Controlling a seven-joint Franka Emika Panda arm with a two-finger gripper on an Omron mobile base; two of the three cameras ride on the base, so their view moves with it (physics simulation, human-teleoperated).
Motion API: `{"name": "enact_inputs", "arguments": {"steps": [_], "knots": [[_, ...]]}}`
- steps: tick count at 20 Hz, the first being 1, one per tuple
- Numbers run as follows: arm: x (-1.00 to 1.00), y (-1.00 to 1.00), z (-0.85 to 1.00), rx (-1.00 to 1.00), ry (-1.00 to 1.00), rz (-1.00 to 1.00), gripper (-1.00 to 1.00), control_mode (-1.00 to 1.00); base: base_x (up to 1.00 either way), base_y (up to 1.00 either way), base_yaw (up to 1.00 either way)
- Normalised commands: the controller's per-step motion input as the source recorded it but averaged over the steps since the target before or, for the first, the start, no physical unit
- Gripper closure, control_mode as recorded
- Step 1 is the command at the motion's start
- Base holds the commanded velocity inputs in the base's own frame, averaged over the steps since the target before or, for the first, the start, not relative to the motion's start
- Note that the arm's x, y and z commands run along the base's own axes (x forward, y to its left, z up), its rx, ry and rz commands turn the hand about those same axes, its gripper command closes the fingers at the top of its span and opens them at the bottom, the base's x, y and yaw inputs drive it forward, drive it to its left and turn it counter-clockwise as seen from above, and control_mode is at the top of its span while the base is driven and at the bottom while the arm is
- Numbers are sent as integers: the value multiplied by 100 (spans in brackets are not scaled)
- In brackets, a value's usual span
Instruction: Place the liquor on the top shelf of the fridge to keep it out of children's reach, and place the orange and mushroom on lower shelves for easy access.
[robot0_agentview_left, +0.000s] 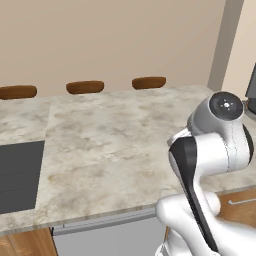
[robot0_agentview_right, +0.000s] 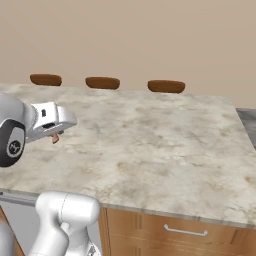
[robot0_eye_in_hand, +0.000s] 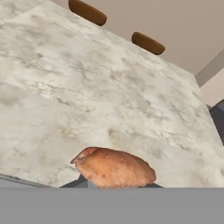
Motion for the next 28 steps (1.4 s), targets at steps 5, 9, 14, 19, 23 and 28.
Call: {"name": "enact_inputs", "arguments": {"steps": [5, 9, 14, 19, 23, 28], "knots": [[-27, -5, -3, 0, 0, 0, 100, 100, -54, -15, 0], [0, 0, 0, 0, 0, 0, 100, 100, -100, -56, -4], [0, 0, 0, 0, 0, 0, 100, 100, -56, -98, -26], [0, 0, 0, 0, 0, 0, 100, 100, 5, -100, -34], [0, 0, 0, 0, 0, 0, 100, 100, 20, -100, -30], [0, 0, 0, 0, 0, 0, 100, 100, 33, -100, -29]]}}
